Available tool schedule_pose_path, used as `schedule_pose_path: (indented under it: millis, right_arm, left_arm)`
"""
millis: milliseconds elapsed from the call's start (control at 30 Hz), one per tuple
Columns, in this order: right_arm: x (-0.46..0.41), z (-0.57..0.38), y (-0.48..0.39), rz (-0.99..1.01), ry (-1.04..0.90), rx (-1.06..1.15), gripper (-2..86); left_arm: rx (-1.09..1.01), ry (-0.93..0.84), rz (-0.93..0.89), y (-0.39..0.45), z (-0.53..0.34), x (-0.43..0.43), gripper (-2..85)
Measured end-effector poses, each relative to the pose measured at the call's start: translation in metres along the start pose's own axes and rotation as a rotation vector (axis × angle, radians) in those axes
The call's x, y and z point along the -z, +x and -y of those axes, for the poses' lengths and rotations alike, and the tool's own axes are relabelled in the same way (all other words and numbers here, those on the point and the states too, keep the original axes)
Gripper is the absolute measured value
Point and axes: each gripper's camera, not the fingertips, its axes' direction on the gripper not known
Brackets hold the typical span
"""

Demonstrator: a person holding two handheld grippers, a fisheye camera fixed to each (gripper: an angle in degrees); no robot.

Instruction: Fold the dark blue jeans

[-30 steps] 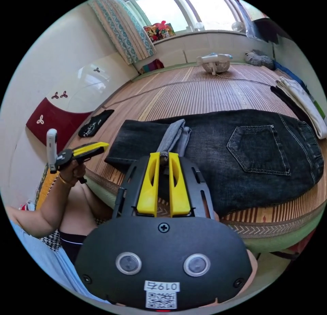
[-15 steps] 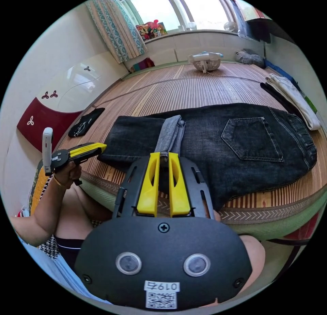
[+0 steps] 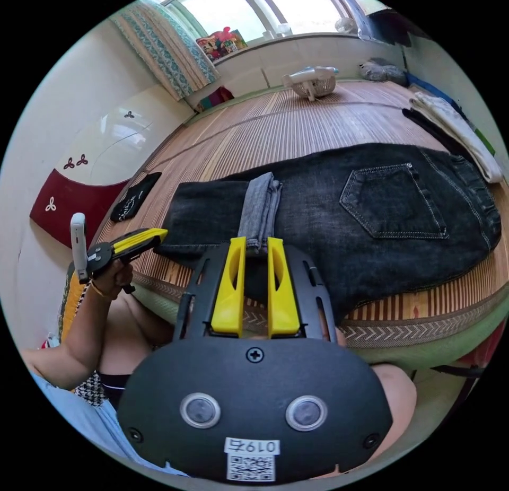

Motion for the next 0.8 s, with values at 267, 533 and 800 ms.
schedule_pose_path:
  millis: [267,533,800]
  right_arm:
    - [-0.053,0.028,0.004,0.004,-0.094,0.014,0.8]
    - [-0.028,0.097,-0.035,0.216,0.047,0.322,4.2]
    - [-0.135,0.227,-0.143,0.286,-0.221,0.695,10.4]
  left_arm:
    - [0.153,0.090,-0.128,-0.022,-0.013,0.034,0.8]
    - [-0.079,0.114,-0.152,0.029,-0.025,0.049,0.8]
    - [-0.416,0.237,0.076,0.154,-0.021,0.031,0.7]
